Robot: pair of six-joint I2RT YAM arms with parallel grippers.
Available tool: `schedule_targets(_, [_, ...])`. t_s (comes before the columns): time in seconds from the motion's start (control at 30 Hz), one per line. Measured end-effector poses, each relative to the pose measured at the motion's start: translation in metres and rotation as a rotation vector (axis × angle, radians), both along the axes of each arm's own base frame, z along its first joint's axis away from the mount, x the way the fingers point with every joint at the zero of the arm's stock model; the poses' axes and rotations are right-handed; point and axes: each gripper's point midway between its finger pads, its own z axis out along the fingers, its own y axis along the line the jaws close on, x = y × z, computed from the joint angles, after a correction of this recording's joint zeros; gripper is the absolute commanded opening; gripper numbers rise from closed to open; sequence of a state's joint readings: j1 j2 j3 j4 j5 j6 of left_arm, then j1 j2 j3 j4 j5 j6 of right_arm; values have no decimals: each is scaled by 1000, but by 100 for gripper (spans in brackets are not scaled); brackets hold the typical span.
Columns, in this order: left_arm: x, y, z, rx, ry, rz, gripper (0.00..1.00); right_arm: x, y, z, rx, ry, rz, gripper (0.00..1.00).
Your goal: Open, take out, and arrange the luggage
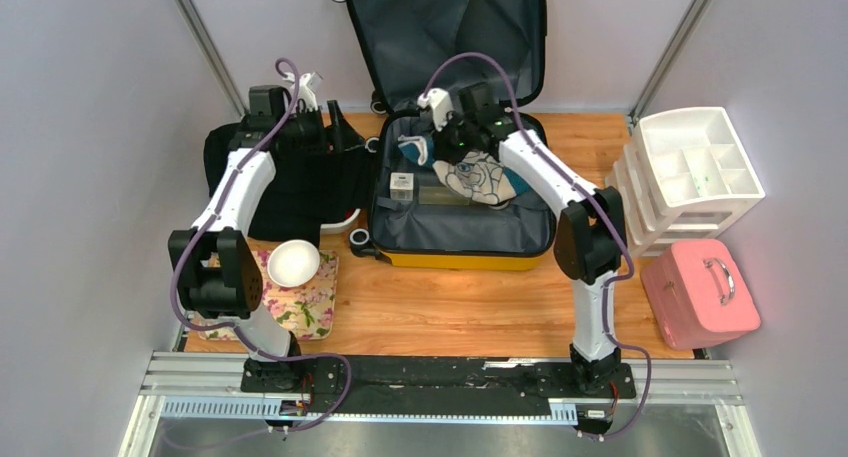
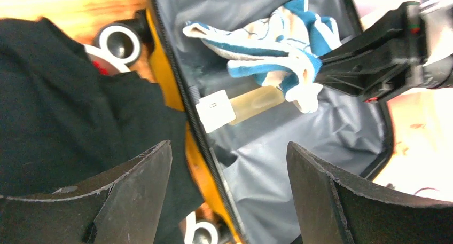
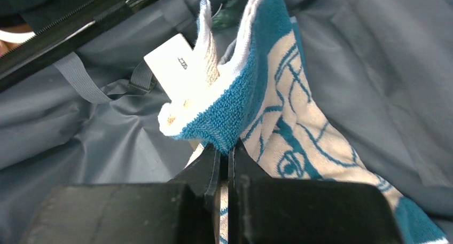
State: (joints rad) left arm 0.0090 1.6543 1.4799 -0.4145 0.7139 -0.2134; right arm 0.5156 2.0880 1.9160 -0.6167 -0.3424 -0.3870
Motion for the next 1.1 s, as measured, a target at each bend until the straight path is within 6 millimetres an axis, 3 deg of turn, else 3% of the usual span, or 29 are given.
schedule_targets(0.1, [5, -20, -7, -103, 74, 39, 87, 6, -17, 23, 71, 7, -32, 0])
schedule_targets(0.2, [18, -35, -11, -195, 142, 104, 87, 7, -23, 30, 109, 28, -47, 0])
schedule_targets(0.5, [36, -89, -24, -399, 359, 218, 88, -15, -4, 27, 182, 123, -26, 0])
schedule_targets(0.77, [39, -142, -58, -439, 500, 215, 88, -29, 11, 31, 204, 137, -6, 0])
schedule_targets(0.8, [38, -147, -63, -440, 513, 212, 84, -30, 13, 32, 207, 137, -2, 0])
schedule_targets(0.9, [37, -155, -67, -455, 537, 202, 30, -34, 20, 35, 212, 135, 9, 0])
schedule_targets(0.93, [37, -157, -65, -460, 530, 190, 3, -35, 21, 35, 213, 136, 10, 0])
schedule_targets(1.03, [37, -160, -59, -474, 509, 153, 0, -36, 21, 35, 214, 140, 9, 15])
schedule_targets(1.07, [36, -160, -58, -468, 496, 137, 0, -36, 21, 35, 216, 141, 7, 39])
schedule_targets(1.1, [35, -160, -58, -458, 489, 126, 0, -37, 21, 36, 217, 145, 4, 50])
